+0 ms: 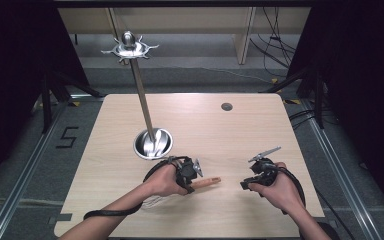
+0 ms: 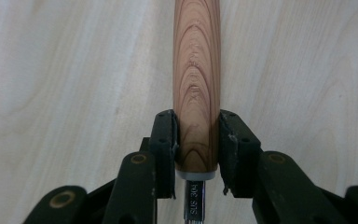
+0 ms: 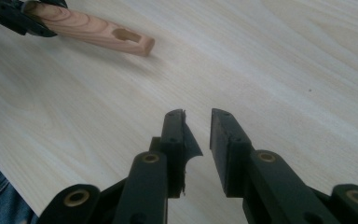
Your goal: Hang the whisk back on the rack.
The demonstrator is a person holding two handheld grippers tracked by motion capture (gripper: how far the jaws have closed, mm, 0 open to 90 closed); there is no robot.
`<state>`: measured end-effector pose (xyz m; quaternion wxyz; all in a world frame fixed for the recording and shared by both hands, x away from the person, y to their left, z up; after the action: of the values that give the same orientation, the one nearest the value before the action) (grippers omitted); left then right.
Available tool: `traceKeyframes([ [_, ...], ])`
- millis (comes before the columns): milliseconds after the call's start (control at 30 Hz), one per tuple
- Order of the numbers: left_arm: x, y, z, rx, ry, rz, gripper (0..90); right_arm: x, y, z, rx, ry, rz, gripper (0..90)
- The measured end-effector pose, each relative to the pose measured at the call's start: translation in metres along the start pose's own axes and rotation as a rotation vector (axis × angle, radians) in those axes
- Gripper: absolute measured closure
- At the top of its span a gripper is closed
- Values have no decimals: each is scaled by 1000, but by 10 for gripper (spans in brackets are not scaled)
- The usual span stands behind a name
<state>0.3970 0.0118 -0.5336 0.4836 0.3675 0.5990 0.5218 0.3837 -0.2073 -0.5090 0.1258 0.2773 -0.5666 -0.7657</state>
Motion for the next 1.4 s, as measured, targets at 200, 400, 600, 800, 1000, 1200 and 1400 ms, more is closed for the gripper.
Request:
traceKeyframes([
  [200,1,17,3,-22,49,-108,683,-1,3,-2,10,-18,-19,753],
  [400,5,37,6,-32,110,-233,683,-3,5,-6,3,-23,-52,752],
  [600,14,60,9,-54,119,-298,684,-4,5,-7,7,-17,-67,749],
  [800,19,80,9,-57,172,-415,685,-5,6,-8,16,-24,-78,740],
  [1000,26,99,7,-59,235,-546,685,-5,6,-7,20,-14,-89,721],
  [1200,35,110,8,-48,286,-640,685,-7,5,-8,32,-6,-118,700],
  [1400,44,116,10,-58,311,-681,685,-7,3,-8,41,10,-107,681],
])
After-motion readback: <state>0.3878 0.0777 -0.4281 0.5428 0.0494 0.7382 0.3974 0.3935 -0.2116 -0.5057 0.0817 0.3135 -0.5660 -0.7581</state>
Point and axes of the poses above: each handheld gripper's, and its own axes: y roughly backward along the jaws, x roughly out of its underside, z roughly to its left, the point moved 7 cm from there along -y, roughly forward along the jaws, and after that the axes turned 9 degrees about z, right-handed, at the moved point
